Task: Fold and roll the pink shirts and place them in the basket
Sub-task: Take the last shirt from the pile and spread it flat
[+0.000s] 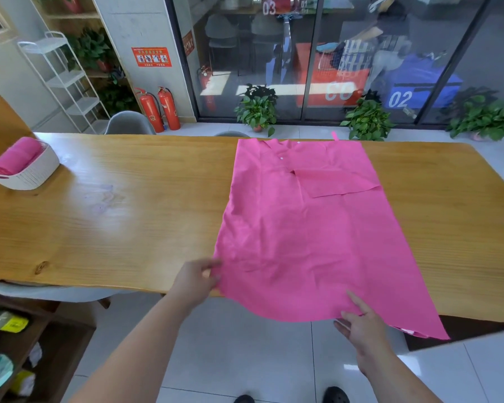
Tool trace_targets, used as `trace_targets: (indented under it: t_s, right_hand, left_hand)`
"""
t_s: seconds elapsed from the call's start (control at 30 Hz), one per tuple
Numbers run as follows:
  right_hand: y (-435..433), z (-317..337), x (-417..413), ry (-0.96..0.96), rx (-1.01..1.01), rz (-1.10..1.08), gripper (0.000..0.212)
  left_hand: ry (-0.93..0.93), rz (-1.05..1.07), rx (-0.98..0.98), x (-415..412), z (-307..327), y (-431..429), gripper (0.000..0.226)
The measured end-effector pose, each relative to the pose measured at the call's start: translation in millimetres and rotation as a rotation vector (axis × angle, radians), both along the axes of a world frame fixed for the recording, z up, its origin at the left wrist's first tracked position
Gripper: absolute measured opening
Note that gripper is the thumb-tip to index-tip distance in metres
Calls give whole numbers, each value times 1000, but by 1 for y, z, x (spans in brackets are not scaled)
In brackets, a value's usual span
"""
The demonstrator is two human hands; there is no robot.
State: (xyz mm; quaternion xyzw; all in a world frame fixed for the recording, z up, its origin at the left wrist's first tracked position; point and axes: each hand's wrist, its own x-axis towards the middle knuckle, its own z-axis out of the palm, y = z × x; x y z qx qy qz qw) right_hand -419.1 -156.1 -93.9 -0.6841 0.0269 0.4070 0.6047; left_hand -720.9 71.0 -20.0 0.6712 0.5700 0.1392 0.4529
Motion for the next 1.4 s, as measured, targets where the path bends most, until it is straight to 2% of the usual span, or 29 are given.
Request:
trace_targets:
  t_s: [0.07, 0.1, 0.13, 0.17, 0.23, 0.33, 0.4, 0.43, 0.47, 0.57, 0.6, 0.63, 0.7, 0.73, 0.77, 0.87, 0.97, 1.17, 1.23, 1.33, 1.4]
  right_hand:
    - [3, 10, 2, 12, 85, -83, 65]
    - [3, 14, 3, 33, 138, -131, 64]
    - [2, 16, 4, 47, 181, -173, 63]
    - [1, 17, 3, 46, 199, -203, 62]
    - [-1, 16, -1, 17, 150, -211, 62]
    - [-5, 6, -14, -11, 4, -89, 65]
    - [-7, 2, -21, -8, -33, -28, 66]
    - [-7, 3, -23, -14, -36, -32, 66]
    - [-5, 6, -24, -23, -27, -56, 66]
    - [0, 20, -21, -21, 88, -197, 66]
    - [1, 24, -19, -4, 135, -245, 65]
    - [1, 27, -18, 16, 171, -277, 65]
    - [2, 26, -21, 13, 160, -269, 66]
    - [2, 24, -25, -7, 109, -229, 67]
    - [1, 19, -30, -25, 42, -175, 68]
    - [-8, 2, -43, -26, -77, -53, 66]
    - [-18, -6, -50, -6, -116, -37, 64]
    - [-43, -15, -58, -14, -210, -10, 62]
    - [-52, -18, -58, -17, -259, 16, 61]
    - [-63, -26, -52, -52, -379, 115, 48]
    - [-65, -32, -40, -215, -562, 256, 39]
  left_hand:
    - [-512, 10, -132, 16, 38, 8, 45]
    - [-681, 21, -176, 18, 48, 12, 45]
    - [-732, 17, -182, 14, 48, 17, 46]
    - [-672, 6, -156, 7, 43, 20, 47]
    - [-341, 6, -97, -18, 10, 17, 48]
    - [112, -45, -192, -49, -42, 0, 48]
    - [214, -87, -220, -50, -56, -4, 54]
    - [155, -86, -207, -42, -48, -2, 57]
    - [9, -78, -209, -31, -32, 0, 58]
    - [-626, -82, -308, -6, 31, 11, 54]
    - [-713, -81, -291, -8, 40, 18, 53]
    - [-682, -91, -250, -14, 40, 24, 54]
    - [-320, -122, -141, -38, 22, 27, 58]
    - [-141, -140, -145, -52, 5, 24, 59]
    - [-40, -142, -183, -65, -12, 19, 59]
    - [-18, -73, -273, -93, -50, 6, 58]
    - [-78, 10, -324, -106, -66, -5, 59]
    - [-37, 81, -238, -124, -96, -30, 64]
    - [47, 96, -180, -125, -106, -39, 63]
    - [305, 15, -75, -122, -113, -51, 60]
    - [459, 13, 38, -112, -114, -52, 62]
